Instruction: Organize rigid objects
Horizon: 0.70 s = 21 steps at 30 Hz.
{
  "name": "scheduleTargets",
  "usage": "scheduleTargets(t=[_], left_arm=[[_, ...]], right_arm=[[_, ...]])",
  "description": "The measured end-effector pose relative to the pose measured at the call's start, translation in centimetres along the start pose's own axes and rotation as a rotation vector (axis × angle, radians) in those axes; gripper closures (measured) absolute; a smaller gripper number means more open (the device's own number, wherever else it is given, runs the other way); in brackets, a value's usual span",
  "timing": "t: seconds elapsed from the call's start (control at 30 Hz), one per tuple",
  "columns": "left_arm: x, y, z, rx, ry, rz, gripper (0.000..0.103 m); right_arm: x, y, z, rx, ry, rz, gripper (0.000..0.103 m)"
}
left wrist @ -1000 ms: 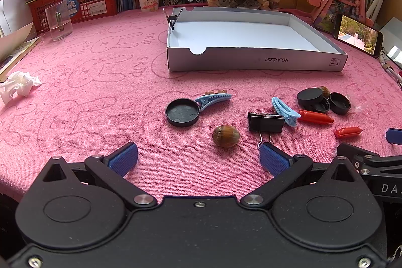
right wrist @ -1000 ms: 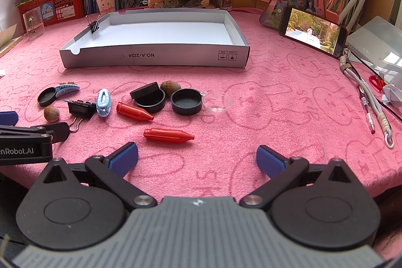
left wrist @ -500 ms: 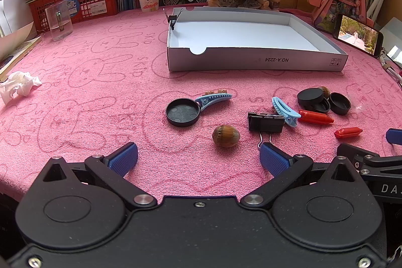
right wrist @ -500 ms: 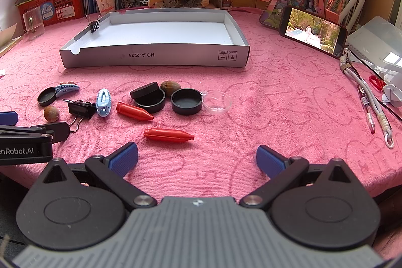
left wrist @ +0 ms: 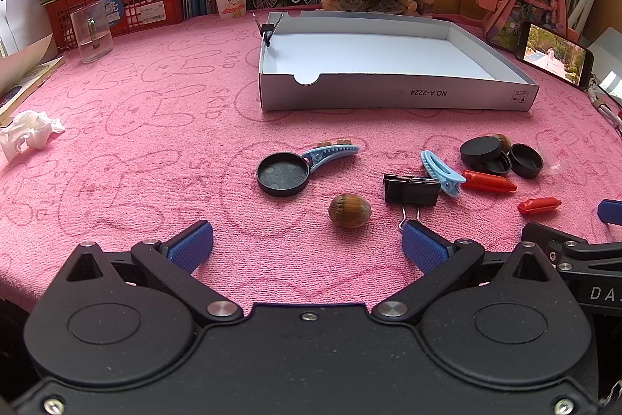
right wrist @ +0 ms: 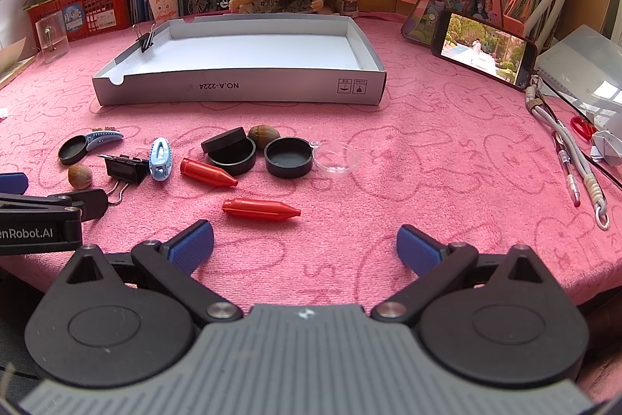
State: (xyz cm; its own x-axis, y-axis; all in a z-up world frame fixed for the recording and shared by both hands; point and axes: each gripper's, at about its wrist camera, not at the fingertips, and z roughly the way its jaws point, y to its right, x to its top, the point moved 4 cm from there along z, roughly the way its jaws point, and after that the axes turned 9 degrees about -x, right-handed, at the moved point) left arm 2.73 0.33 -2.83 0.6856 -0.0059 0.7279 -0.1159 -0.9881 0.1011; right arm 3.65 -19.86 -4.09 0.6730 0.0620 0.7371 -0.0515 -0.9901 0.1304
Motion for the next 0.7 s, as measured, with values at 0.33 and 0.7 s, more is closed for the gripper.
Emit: scheduleTargets(t=[0.33,0.7], left_arm=[[0.0,0.05,0.07,0.001,0.0,-0.001,0.0],[0.02,-0.46,0.02,0.001,0.023,0.003,0.0]], right_arm=[[-0.03,-0.08,-0.03,-0.007,0.003,-0.003,0.0],[-0.28,-0.04,-0.14,-0.006,0.033,0.004,0.0]])
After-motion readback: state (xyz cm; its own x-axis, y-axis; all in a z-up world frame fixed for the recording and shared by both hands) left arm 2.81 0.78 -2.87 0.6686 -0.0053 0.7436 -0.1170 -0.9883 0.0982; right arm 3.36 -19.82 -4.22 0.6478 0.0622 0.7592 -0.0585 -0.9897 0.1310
